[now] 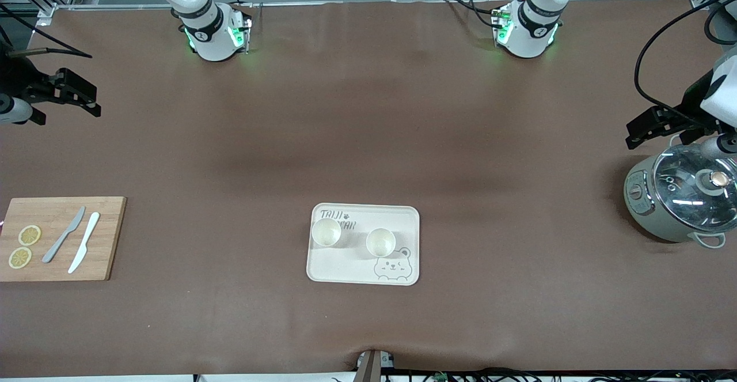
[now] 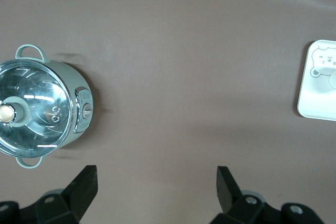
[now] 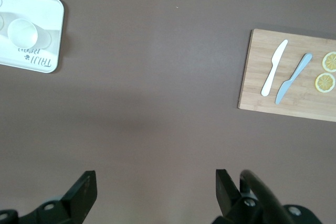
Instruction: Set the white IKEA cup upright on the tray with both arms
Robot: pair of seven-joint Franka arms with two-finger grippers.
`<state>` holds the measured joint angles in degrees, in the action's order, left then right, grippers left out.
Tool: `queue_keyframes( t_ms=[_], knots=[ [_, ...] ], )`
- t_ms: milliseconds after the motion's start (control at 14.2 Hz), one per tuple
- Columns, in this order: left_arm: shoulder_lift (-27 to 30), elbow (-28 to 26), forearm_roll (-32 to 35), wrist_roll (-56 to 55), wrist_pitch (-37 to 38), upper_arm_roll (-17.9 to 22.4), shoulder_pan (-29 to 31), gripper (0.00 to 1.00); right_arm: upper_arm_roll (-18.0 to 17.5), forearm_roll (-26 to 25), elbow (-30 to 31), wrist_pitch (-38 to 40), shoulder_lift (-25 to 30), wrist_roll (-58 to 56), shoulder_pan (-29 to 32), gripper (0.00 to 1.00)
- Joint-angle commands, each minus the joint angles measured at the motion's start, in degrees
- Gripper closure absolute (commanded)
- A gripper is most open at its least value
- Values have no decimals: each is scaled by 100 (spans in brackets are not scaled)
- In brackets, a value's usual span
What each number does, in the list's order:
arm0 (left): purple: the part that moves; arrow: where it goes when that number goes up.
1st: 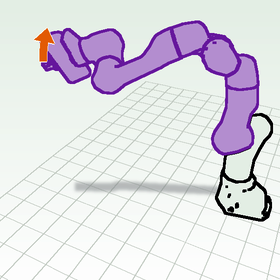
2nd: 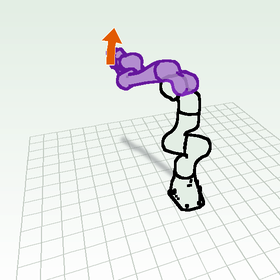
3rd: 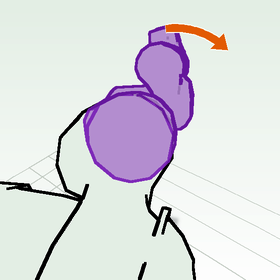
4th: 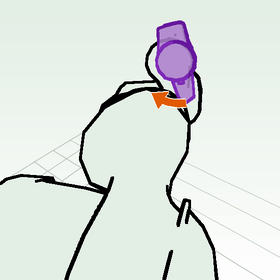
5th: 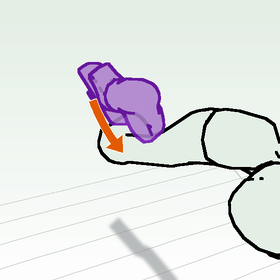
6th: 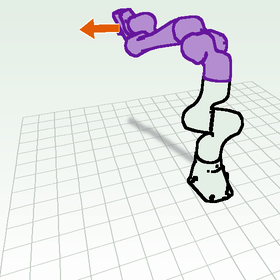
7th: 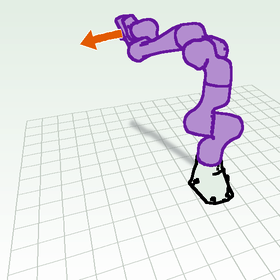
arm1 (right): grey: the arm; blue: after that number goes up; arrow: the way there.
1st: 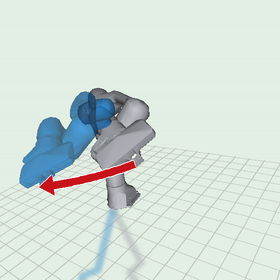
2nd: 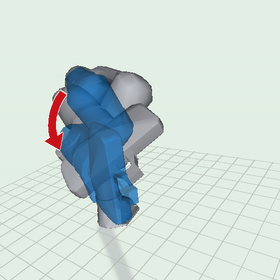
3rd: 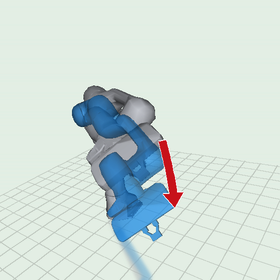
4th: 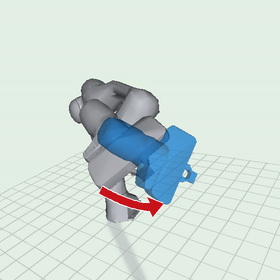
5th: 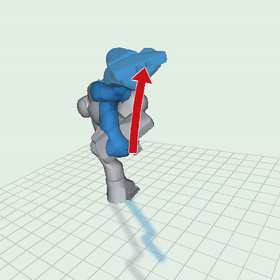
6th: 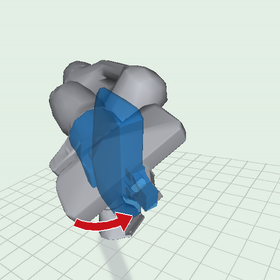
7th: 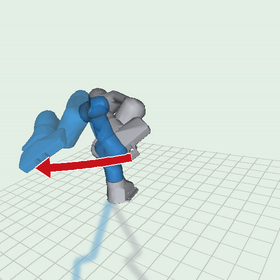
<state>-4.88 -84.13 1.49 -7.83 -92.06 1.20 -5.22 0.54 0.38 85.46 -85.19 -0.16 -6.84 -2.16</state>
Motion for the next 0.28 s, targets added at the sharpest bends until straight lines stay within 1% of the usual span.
queue_keyframes(
  t_ms=[0, 211],
  knots=[
    [5, 28, -114, 142, 57, 56, 30, 0, -36, 164, 67, 38, 51, 95, 137, 0],
    [-13, 28, -131, 185, 57, 64, 30, 0, -45, 156, 67, 38, 51, 95, 128, 0]
  ],
)
